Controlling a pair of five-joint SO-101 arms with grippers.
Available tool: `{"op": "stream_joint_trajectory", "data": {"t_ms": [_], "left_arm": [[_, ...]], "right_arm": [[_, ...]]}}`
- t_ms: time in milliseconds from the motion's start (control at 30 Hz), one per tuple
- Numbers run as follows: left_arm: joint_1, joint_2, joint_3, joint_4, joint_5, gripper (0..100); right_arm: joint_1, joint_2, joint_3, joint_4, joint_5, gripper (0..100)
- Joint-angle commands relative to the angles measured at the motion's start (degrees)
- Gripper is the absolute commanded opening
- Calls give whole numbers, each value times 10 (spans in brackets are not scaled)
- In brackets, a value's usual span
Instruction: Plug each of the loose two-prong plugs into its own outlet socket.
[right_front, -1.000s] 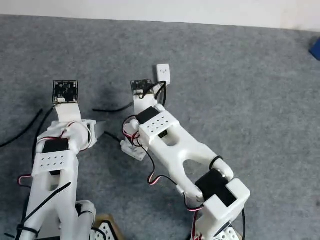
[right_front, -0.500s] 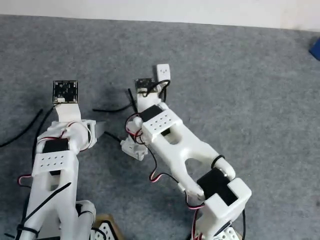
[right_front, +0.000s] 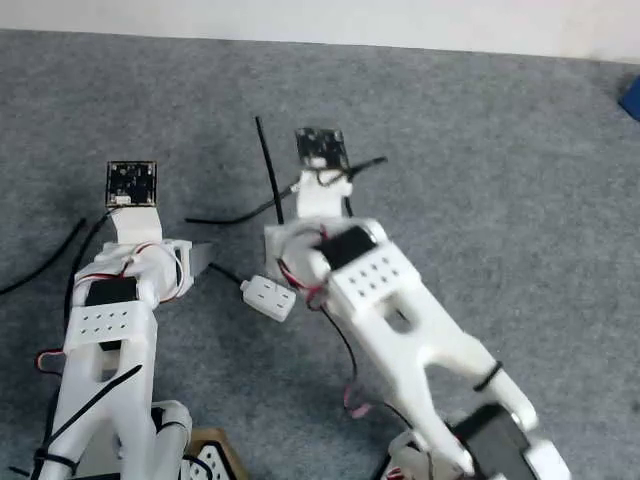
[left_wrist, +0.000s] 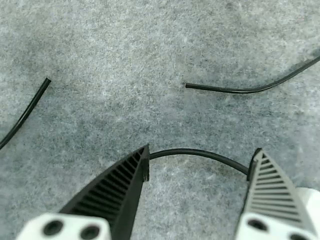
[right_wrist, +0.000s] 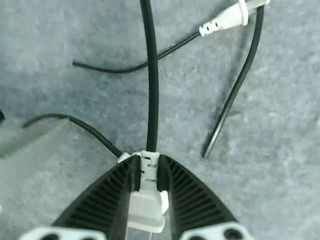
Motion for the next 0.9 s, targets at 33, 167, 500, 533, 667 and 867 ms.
{"op": "stream_joint_trajectory", "data": {"t_ms": [33, 167, 500, 533, 667, 867], "left_arm": [[81, -4, -57, 116, -67, 319], [162, -5, -175, 306, -107, 320], [314, -125, -253, 462, -105, 393], [309, -131, -252, 460, -98, 393], [278, -130, -206, 379, -88, 393], [269, -130, -115, 261, -88, 393]], "right_arm": [[50, -89, 56, -30, 84, 5], [105, -95, 54, -30, 99, 5], [64, -102, 57, -28, 96, 5], [56, -102, 57, -26, 96, 5], [22, -102, 51, 9, 90, 5], [-22, -102, 4, 82, 72, 5]]}}
